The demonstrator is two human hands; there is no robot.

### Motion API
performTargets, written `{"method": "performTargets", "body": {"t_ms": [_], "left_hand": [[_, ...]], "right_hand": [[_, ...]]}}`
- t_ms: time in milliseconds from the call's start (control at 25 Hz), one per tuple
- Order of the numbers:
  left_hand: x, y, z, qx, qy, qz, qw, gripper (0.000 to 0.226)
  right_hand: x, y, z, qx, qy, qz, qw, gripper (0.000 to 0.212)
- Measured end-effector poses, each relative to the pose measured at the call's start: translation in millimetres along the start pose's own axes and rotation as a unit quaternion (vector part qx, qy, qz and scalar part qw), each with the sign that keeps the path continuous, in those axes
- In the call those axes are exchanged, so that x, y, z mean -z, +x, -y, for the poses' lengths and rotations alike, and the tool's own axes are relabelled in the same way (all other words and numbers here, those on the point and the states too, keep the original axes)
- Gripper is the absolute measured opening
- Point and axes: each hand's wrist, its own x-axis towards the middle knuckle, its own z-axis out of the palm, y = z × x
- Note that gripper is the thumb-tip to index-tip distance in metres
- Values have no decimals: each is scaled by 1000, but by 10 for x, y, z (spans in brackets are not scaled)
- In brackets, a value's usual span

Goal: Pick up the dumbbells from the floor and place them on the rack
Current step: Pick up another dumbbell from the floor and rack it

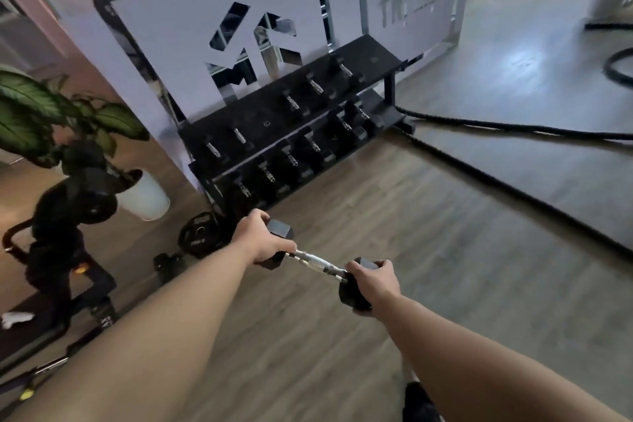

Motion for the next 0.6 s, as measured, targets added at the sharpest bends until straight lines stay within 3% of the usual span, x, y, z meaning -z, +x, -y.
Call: {"method": "performTargets", "body": {"t_ms": [240, 600], "left_hand": [[351, 1432, -276, 14, 12, -52, 999, 92], [1186, 3774, -752, -4, 35, -77, 996, 96]], "right_hand": [[-745, 1231, 952, -16, -5, 37, 999, 53], [-1917, 2805, 2681, -23, -12, 46, 999, 67]]}}
